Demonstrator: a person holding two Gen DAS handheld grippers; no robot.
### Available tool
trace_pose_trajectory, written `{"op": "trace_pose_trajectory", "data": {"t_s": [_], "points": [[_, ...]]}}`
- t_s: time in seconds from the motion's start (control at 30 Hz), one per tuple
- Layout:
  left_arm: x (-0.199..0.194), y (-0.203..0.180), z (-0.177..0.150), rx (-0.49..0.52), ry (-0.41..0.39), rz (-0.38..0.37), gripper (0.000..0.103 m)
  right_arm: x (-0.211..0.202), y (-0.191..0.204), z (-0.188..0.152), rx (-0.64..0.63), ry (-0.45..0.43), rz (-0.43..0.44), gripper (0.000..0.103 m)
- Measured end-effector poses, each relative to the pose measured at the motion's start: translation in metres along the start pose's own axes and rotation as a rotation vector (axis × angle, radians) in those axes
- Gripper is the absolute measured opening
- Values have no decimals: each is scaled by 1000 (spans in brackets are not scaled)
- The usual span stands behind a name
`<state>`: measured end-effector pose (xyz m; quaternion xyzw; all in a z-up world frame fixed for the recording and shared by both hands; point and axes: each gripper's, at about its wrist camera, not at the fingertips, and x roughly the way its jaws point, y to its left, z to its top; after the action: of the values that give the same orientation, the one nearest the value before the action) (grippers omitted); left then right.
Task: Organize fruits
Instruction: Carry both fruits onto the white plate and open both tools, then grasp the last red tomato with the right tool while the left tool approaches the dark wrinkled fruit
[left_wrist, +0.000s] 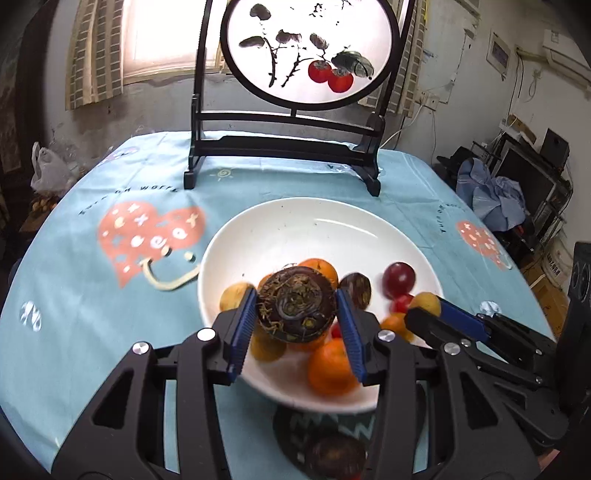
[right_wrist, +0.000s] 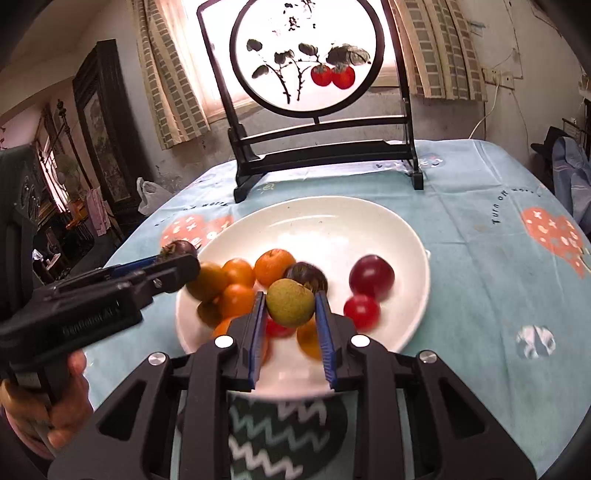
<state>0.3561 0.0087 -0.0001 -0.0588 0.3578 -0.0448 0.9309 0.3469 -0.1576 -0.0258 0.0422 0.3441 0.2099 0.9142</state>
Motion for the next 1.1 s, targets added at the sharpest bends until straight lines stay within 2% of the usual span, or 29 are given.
{"op": "trace_pose_trajectory", "data": {"t_s": [0.03, 0.07, 0.13, 0.23, 0.4, 0.57, 0.8, 1.1], "points": [[4, -1, 1, 3, 2, 32, 70, 1, -2, 1, 16, 8, -10, 42], [2, -1, 0, -1, -8, 55, 74, -1, -5, 1, 36, 6, 1, 43], [-11, 2, -3, 13, -43, 51, 84, -10, -5, -3, 32, -3, 37, 43], [-33, 9, -6, -10, -81, 84, 95, -26, 4, -11, -10, -15, 24, 45], [-58, 27, -31, -76, -119, 133, 99, -45, 15, -37, -32, 13, 80, 53], [-57, 42, -58, -104, -47, 175, 100, -54, 34, -61, -87, 68, 109, 55], [-54, 58, -71, -136, 6, 246, 100, -51, 59, -84, -196, 143, 113, 56], [-55, 69, -74, -181, 29, 249, 100, -36, 68, -100, -261, 220, 101, 56]]}}
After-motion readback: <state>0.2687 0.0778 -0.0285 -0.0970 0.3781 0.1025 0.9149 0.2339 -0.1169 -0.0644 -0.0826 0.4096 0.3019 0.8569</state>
